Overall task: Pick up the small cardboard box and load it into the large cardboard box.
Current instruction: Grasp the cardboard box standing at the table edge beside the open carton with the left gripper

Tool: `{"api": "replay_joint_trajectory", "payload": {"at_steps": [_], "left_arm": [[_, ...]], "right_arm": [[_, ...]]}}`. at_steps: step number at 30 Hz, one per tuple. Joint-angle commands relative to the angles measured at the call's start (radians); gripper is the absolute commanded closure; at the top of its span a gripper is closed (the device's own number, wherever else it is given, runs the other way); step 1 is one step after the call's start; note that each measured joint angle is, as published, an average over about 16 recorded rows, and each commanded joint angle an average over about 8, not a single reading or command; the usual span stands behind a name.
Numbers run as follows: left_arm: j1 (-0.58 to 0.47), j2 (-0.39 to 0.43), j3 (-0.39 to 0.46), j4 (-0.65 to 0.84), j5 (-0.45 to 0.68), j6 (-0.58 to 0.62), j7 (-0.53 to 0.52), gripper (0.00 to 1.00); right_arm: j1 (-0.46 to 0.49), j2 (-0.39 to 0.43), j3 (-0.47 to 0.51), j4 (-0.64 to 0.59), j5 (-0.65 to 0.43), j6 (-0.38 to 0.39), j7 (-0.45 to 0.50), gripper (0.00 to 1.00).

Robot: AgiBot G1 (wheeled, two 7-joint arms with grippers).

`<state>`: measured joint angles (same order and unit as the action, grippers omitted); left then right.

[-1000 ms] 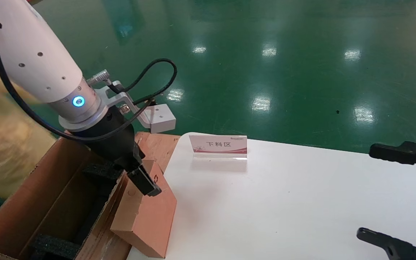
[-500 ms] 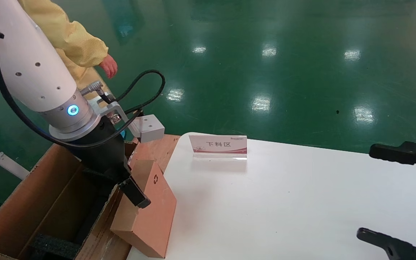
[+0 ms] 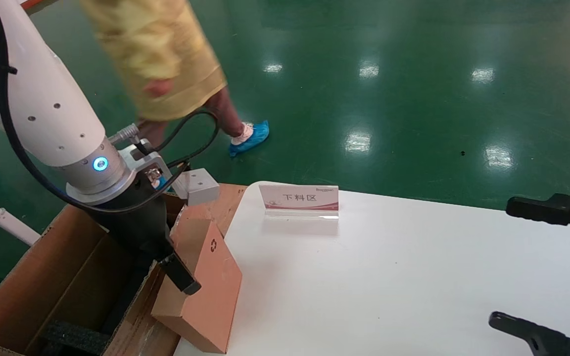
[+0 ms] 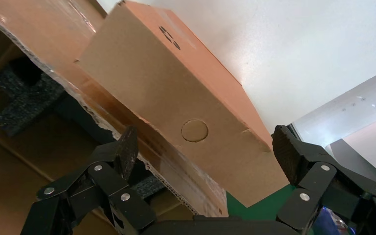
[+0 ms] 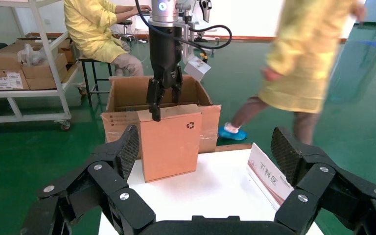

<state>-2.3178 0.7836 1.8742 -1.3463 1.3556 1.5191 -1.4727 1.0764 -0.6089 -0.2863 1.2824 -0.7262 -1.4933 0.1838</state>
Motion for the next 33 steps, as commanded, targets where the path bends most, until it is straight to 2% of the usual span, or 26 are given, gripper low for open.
{"api": "replay_joint_trajectory", "payload": {"at_steps": [1,24,25,26,32,33], "left_arm": [[0.003,-0.002,0.005,0.0,-0.003,-0.005,0.0,0.0],[0.064,-0.019,0.04,0.011,0.017,-0.068,0.016,0.0],[0.064,-0.02,0.04,0.011,0.017,-0.069,0.016,0.0],[0.066,-0.02,0.04,0.011,0.017,-0.071,0.018,0.06],[0.065,-0.02,0.039,0.011,0.017,-0.07,0.015,0.81],[0.064,-0.02,0.039,0.011,0.017,-0.069,0.015,0.94]], "right_arm": [[0.0,0.0,0.0,0.0,0.0,0.0,0.0,0.0],[0.0,0.001,-0.001,0.0,0.001,0.001,-0.001,0.0],[0.0,0.001,-0.001,0.0,0.001,0.001,-0.001,0.07],[0.0,0.001,-0.001,0.0,0.001,0.001,-0.001,0.19],[0.0,0.001,-0.001,0.0,0.001,0.001,-0.001,0.94],[0.0,0.001,-0.001,0.0,0.001,0.001,-0.001,1.0]]}}
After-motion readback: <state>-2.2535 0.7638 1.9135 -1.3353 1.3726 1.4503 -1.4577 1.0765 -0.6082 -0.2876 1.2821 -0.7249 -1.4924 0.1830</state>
